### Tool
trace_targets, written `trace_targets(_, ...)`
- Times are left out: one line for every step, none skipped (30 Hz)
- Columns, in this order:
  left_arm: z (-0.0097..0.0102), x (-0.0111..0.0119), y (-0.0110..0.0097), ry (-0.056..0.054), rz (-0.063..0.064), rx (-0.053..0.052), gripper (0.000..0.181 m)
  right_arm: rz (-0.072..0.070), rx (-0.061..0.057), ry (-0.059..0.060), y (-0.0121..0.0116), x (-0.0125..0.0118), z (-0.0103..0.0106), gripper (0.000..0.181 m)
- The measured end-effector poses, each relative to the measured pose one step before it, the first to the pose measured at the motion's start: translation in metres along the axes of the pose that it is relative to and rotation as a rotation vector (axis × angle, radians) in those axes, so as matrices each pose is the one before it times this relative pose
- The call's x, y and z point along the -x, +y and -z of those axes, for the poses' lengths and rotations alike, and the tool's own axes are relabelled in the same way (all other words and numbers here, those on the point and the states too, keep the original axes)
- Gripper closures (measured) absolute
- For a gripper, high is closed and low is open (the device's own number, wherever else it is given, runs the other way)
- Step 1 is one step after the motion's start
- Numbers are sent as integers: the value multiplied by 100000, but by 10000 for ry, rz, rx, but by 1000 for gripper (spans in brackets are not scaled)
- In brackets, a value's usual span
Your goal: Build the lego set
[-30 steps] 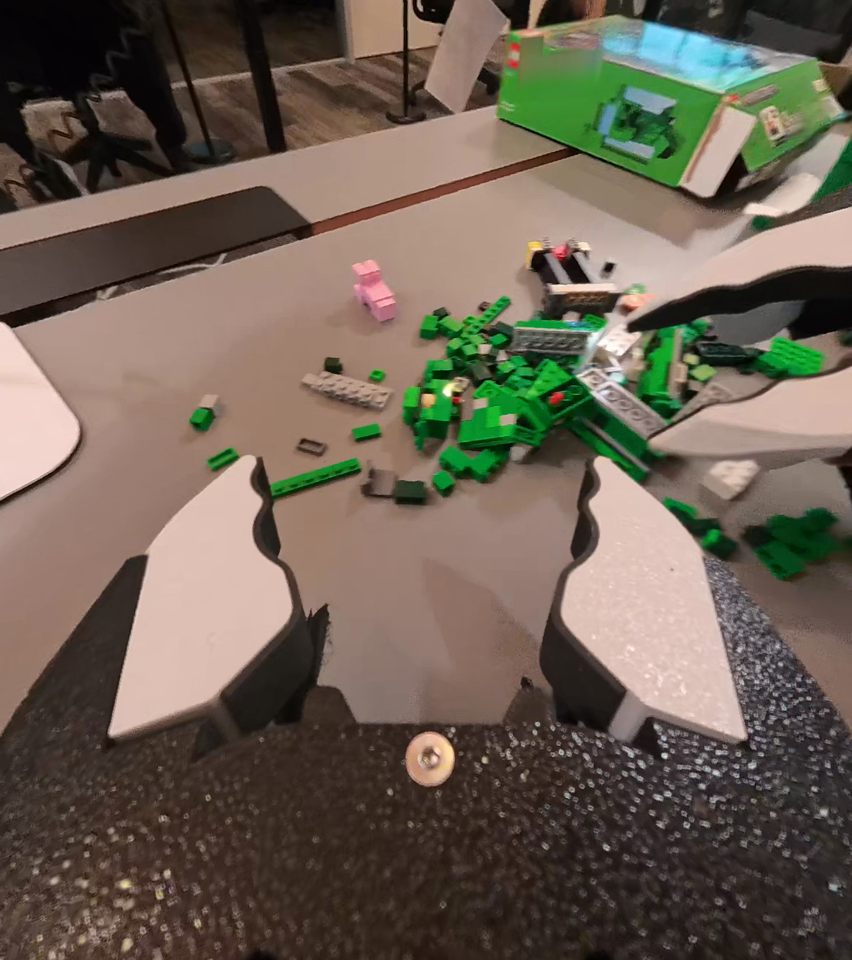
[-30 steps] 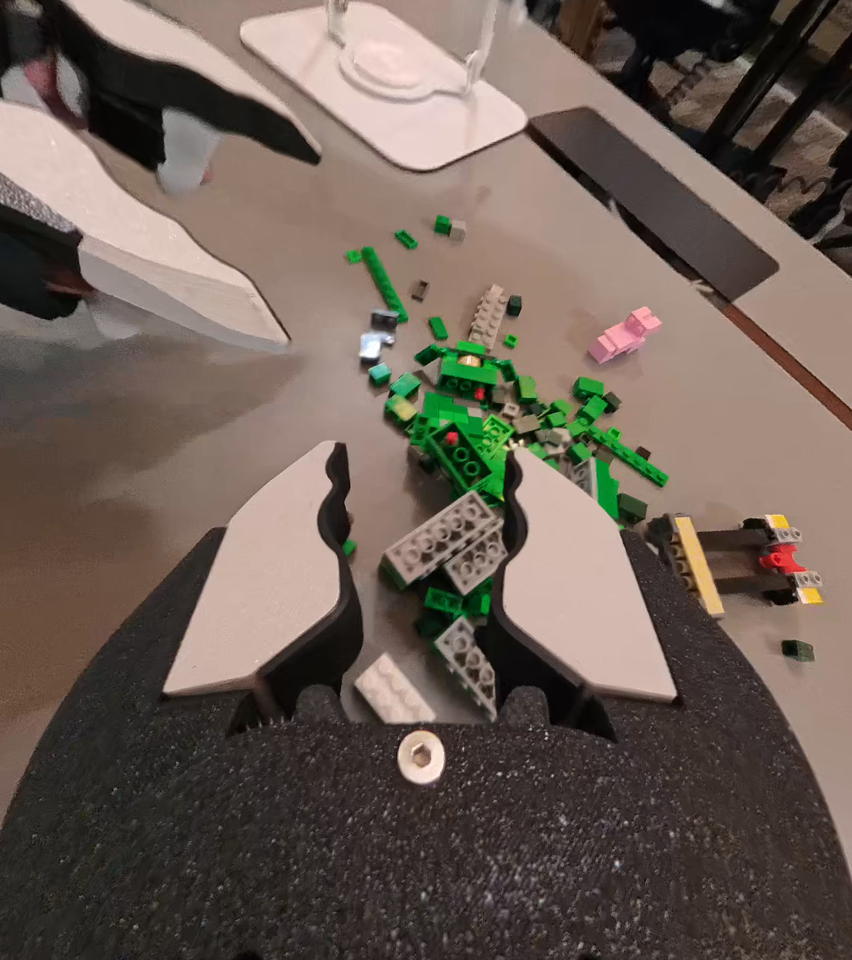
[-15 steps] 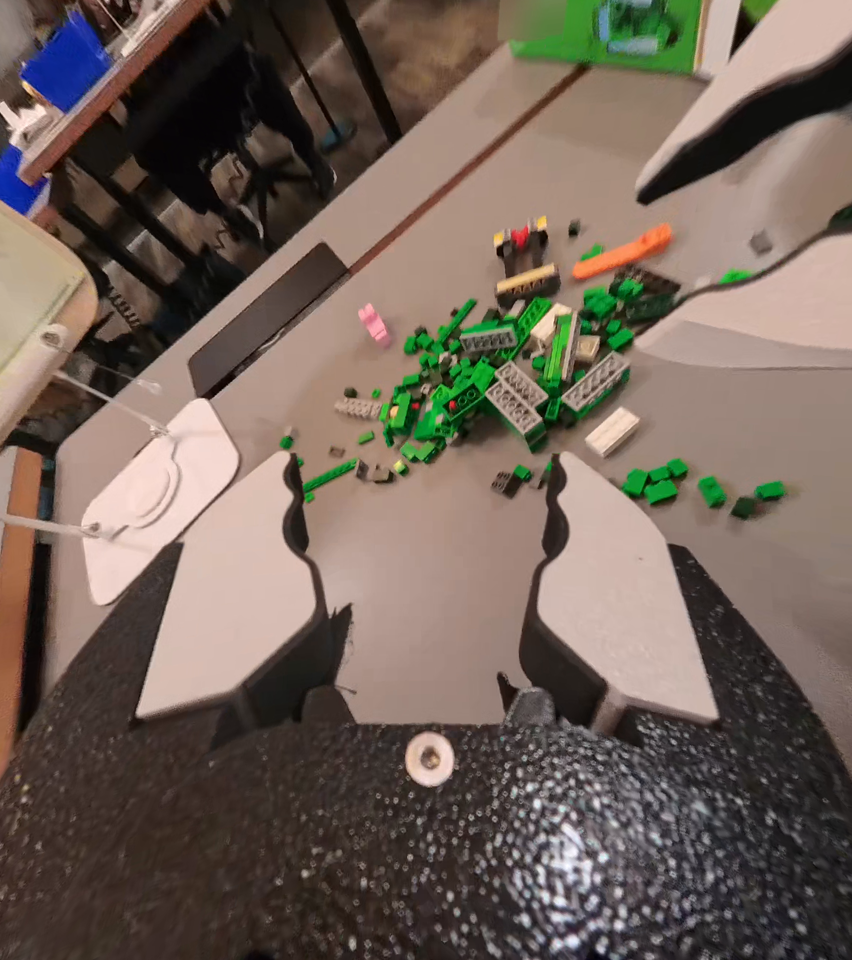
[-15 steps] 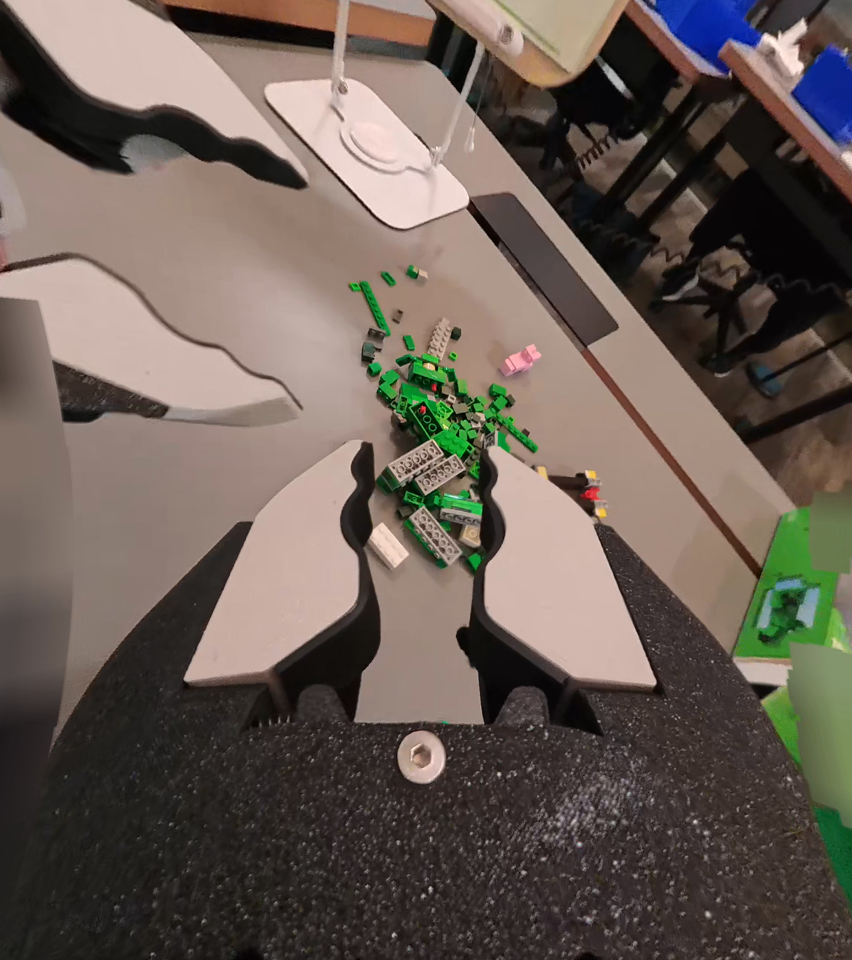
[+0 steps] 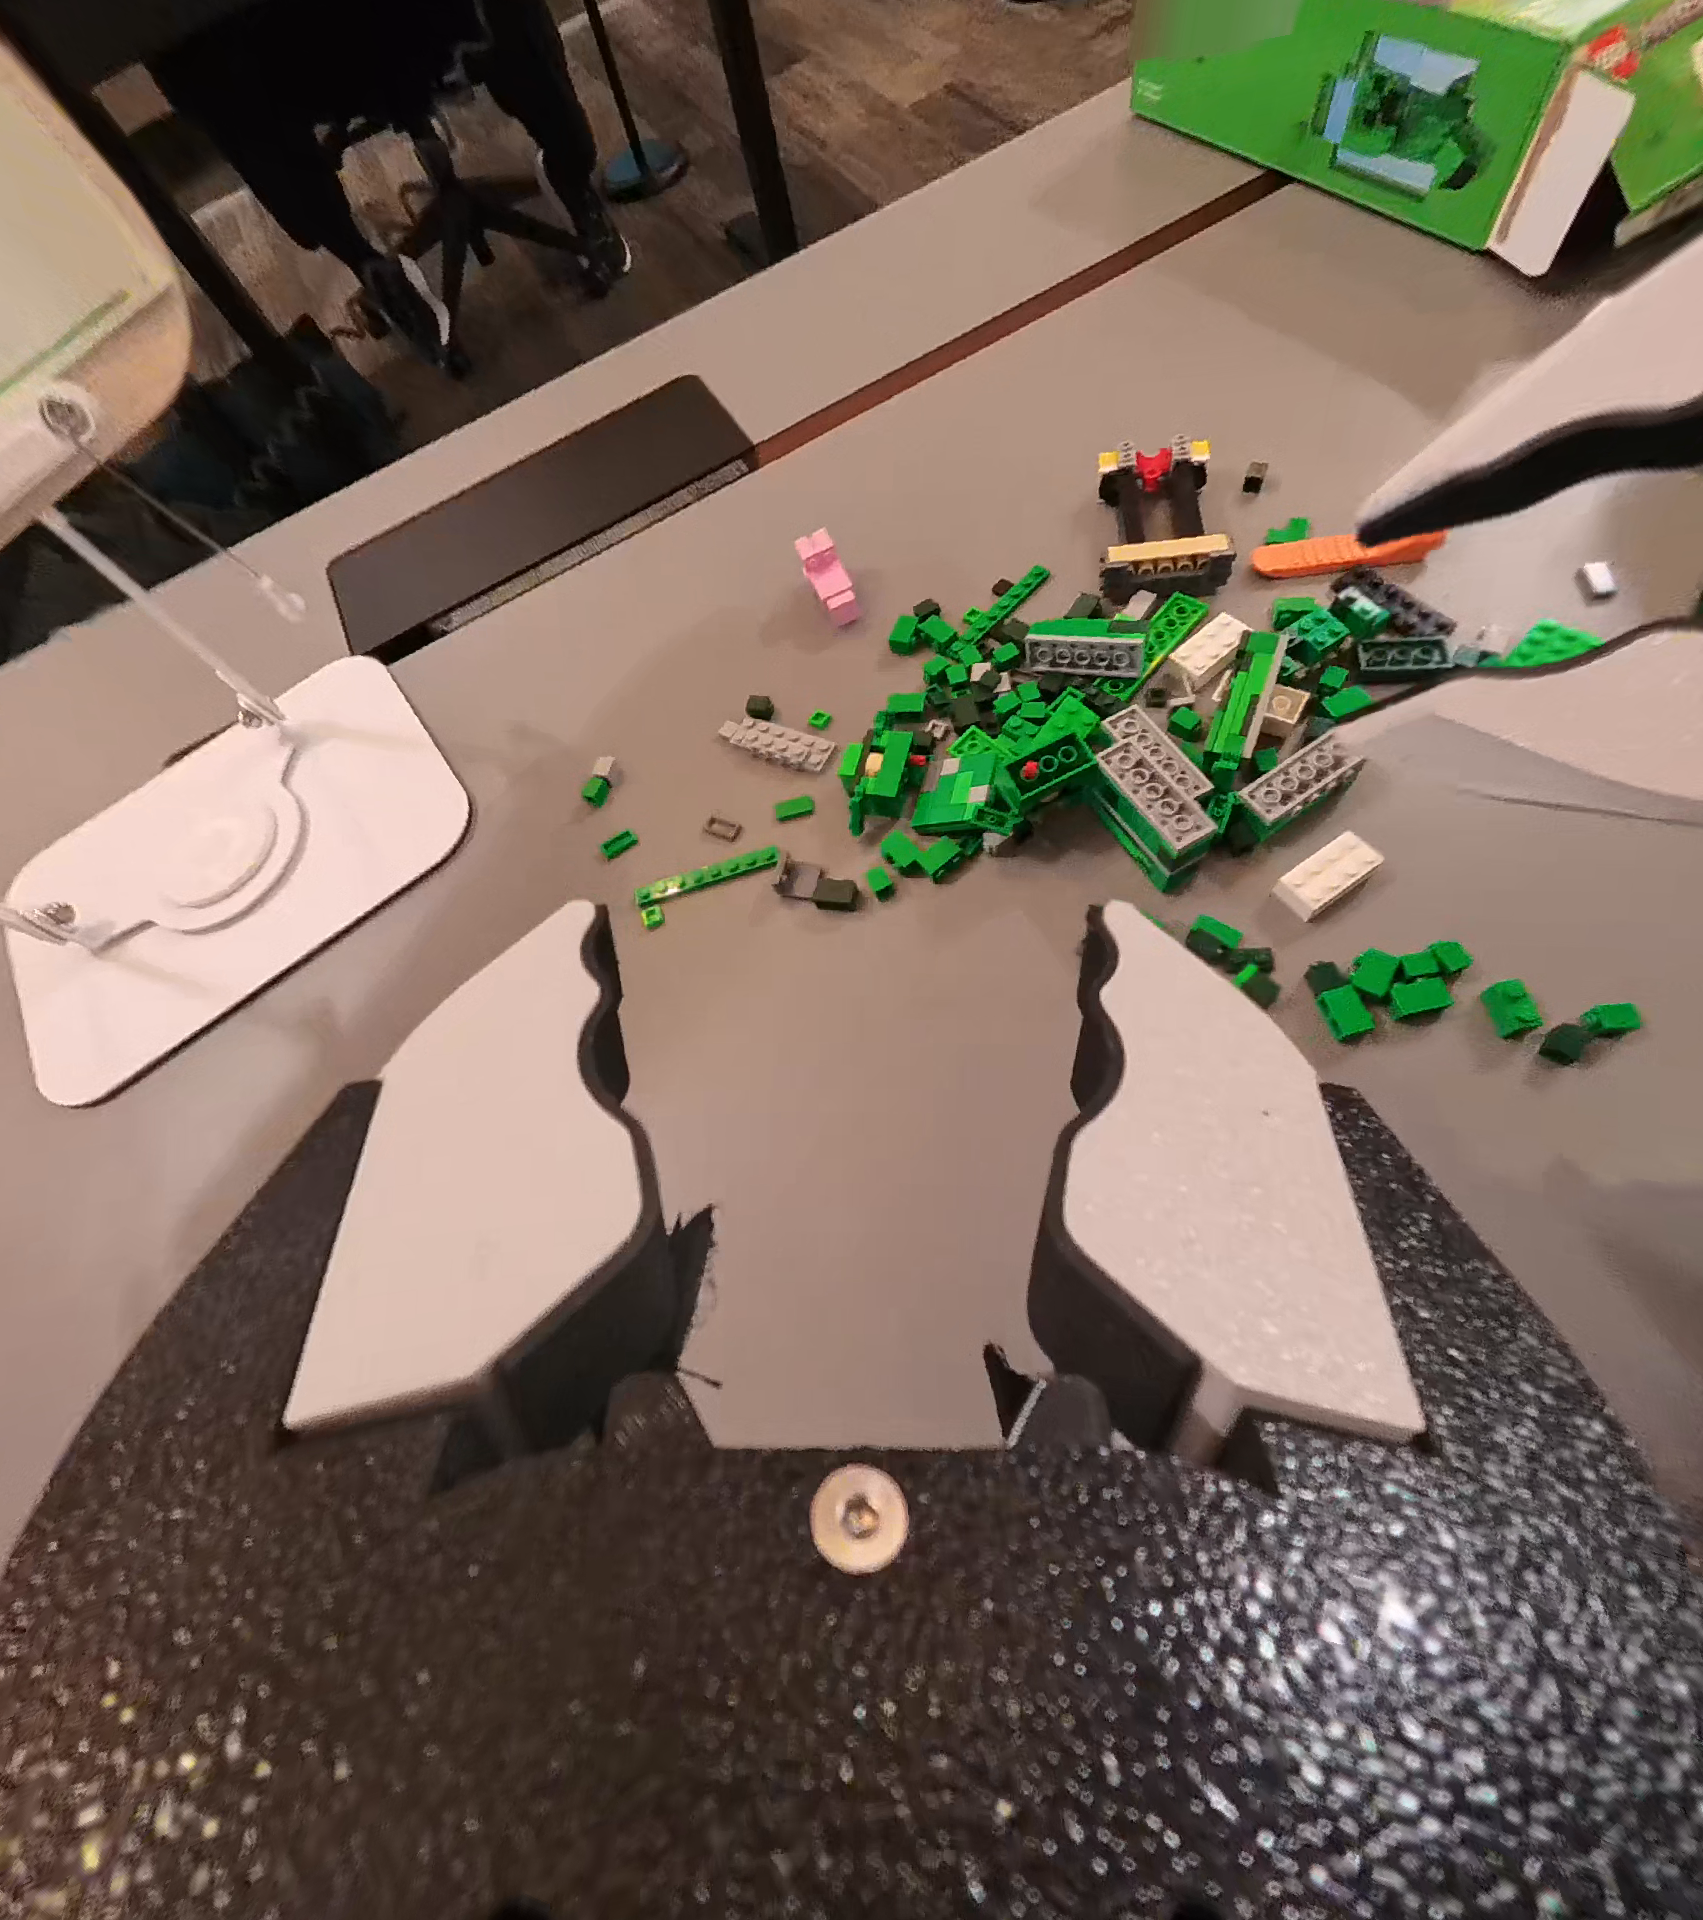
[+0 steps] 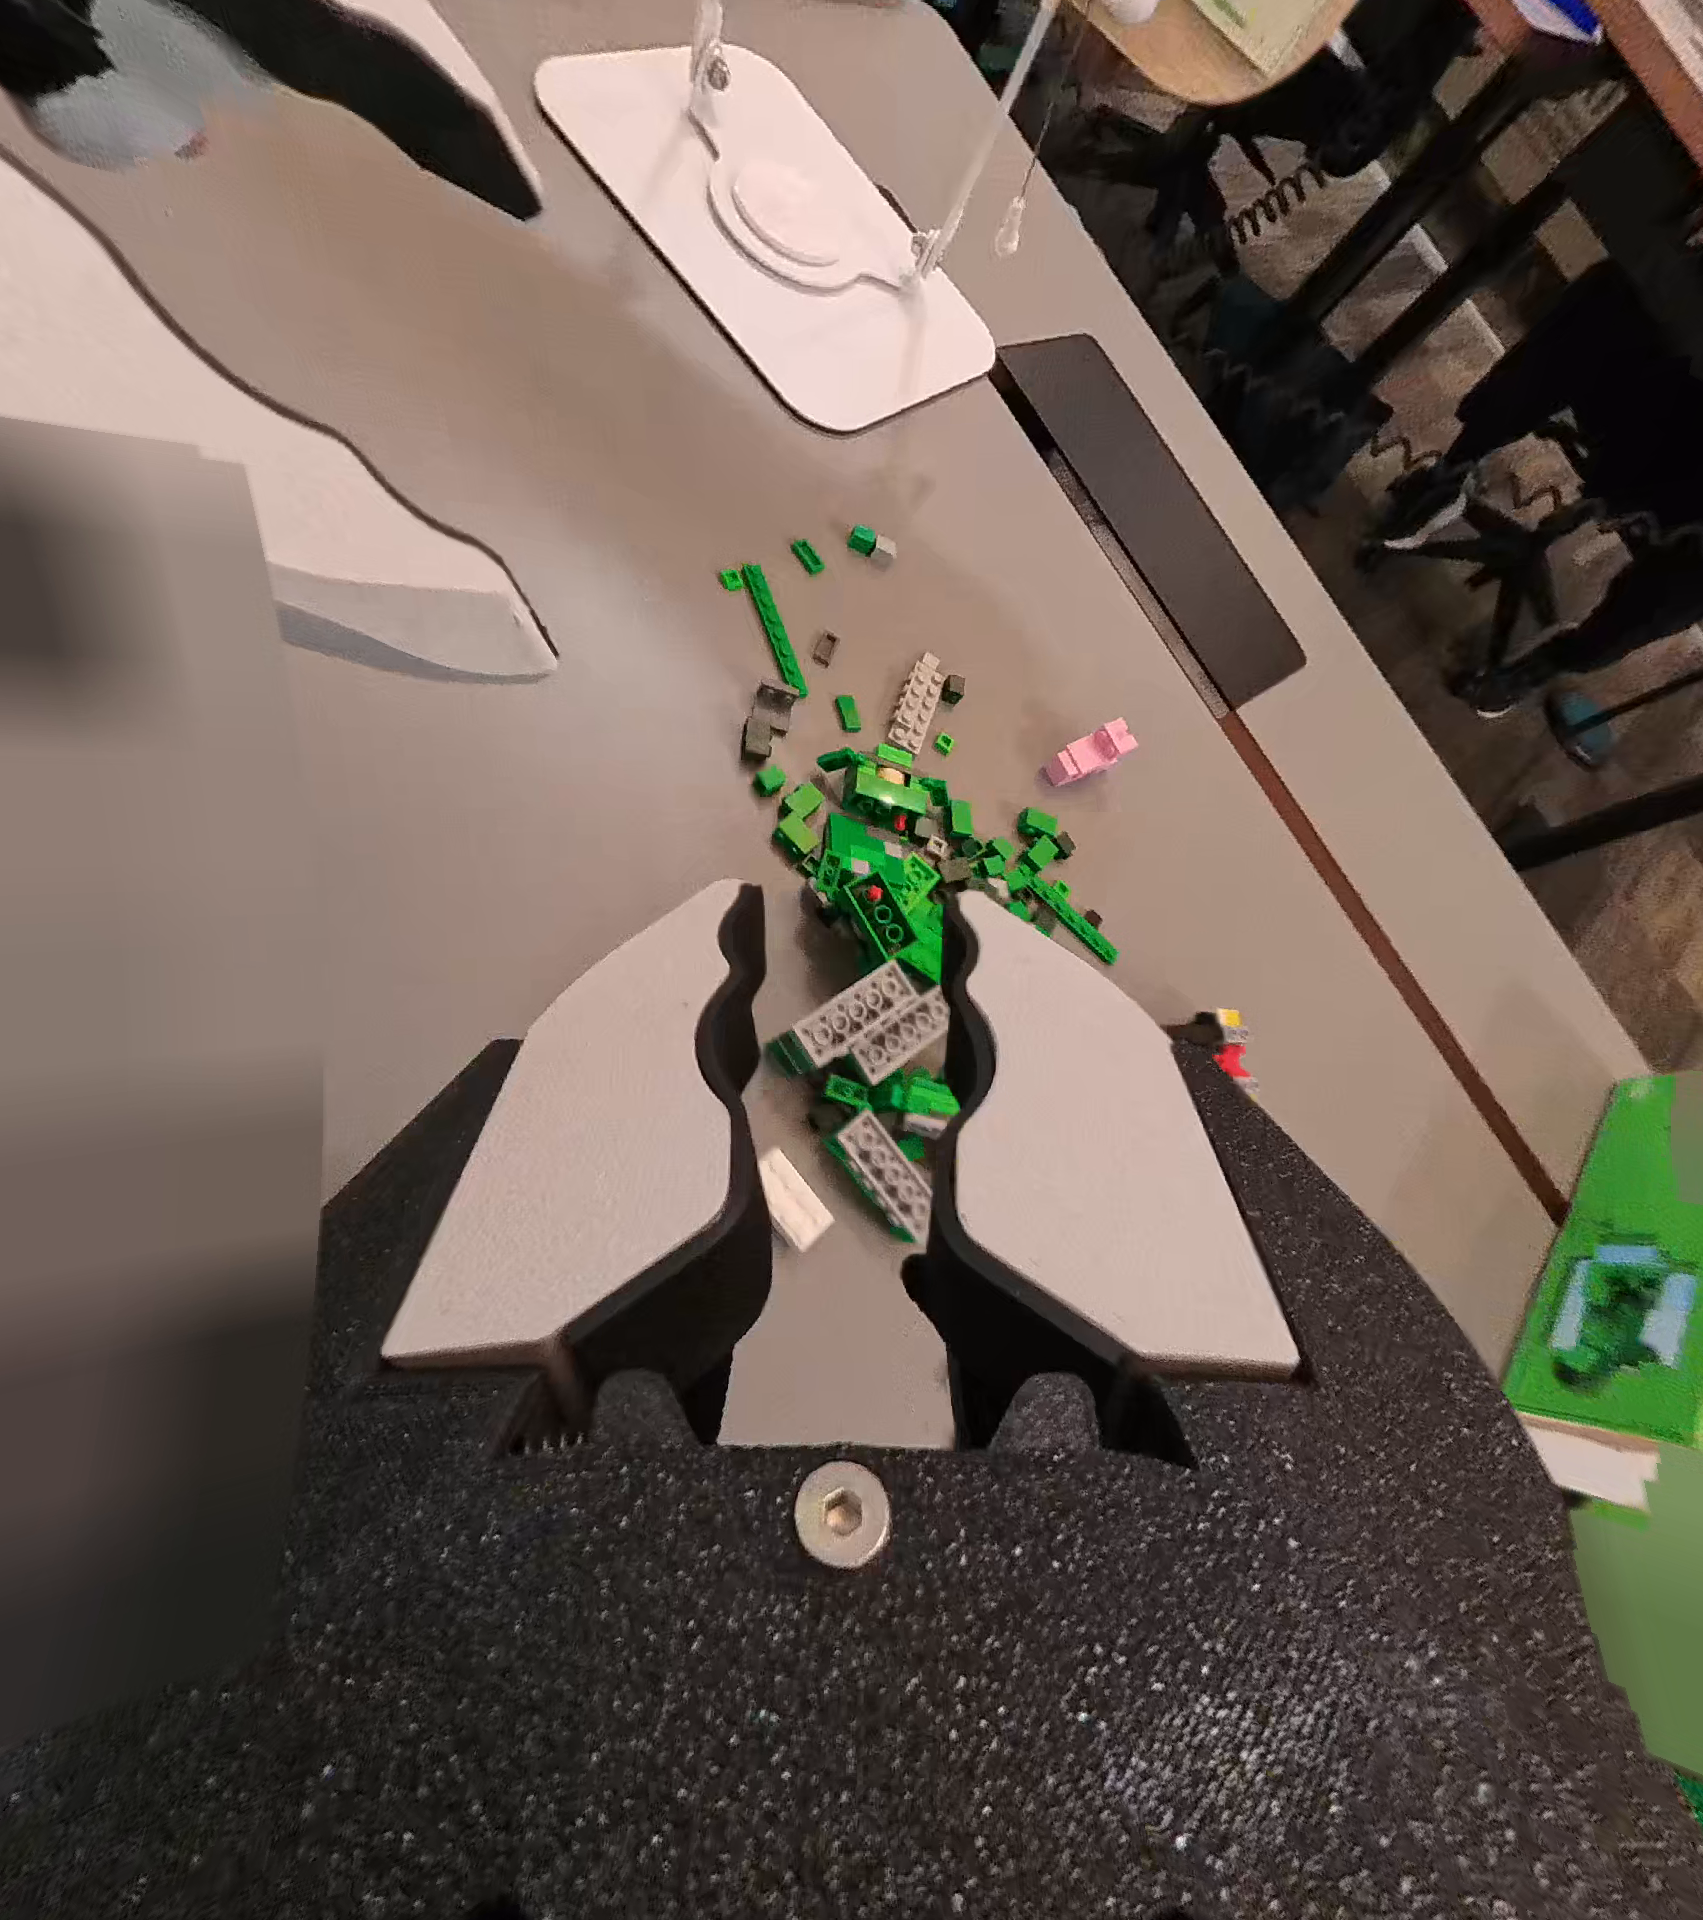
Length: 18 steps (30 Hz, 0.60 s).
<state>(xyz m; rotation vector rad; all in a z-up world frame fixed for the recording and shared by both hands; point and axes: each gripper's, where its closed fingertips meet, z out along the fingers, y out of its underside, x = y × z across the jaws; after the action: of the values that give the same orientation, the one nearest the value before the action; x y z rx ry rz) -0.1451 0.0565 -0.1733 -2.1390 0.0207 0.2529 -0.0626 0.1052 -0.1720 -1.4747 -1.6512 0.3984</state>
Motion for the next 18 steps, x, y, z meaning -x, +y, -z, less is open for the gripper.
trace_targets(-19,579,119,88,51,46,97,-186,18,49,-223,71,-501,148)
trace_targets(-30,634,112,-6,-156,97,97,-113,64,51,-195,68,-462,148)
trace_targets(-49,486,50,51,-201,104,97,-73,100,73,-155,17,-404,148)
trace_targets(-85,309,2,154,-177,106,97,-50,103,78,-145,-16,-344,148)
trace_targets(-113,286,-47,144,-201,105,97,-44,57,61,-175,-24,-300,148)
trace_targets(-135,383,-73,81,-151,127,97,-60,20,69,-170,-110,-281,148)
trace_targets(-190,469,-194,23,-119,80,97,-82,30,61,-108,-157,-278,148)
trace_targets(-218,451,-192,35,-77,120,97,-103,22,42,-77,-172,-282,148)
trace_targets(-214,424,-216,32,-31,144,97,-113,16,37,-57,-176,-278,148)
trace_targets(-214,257,-330,74,-71,78,97,-121,23,47,-31,-201,-296,148)
trace_targets(-220,157,-334,96,-79,86,97,-121,47,121,8,-304,-306,149)
trace_targets(-252,283,-402,-36,-91,44,97,-61,87,160,60,-381,-334,149)
trace_targets(-268,305,-399,-76,-86,66,97,10,103,52,50,-250,-337,149)
trace_targets(-267,262,-360,-45,-24,104,96,23,93,-59,26,-155,-277,149)
trace_targets(-248,197,-485,1,20,32,96,59,88,-75,-14,-175,-207,149)
trace_targets(-248,131,-551,24,85,14,97,141,127,-31,-25,-299,-133,149)
trace_targets(-277,156,-646,-25,124,-60,96,190,135,-5,-49,-405,-54,148)
trace_targets(-296,61,-672,7,118,-71,96,158,68,-25,-153,-476,-16,148)
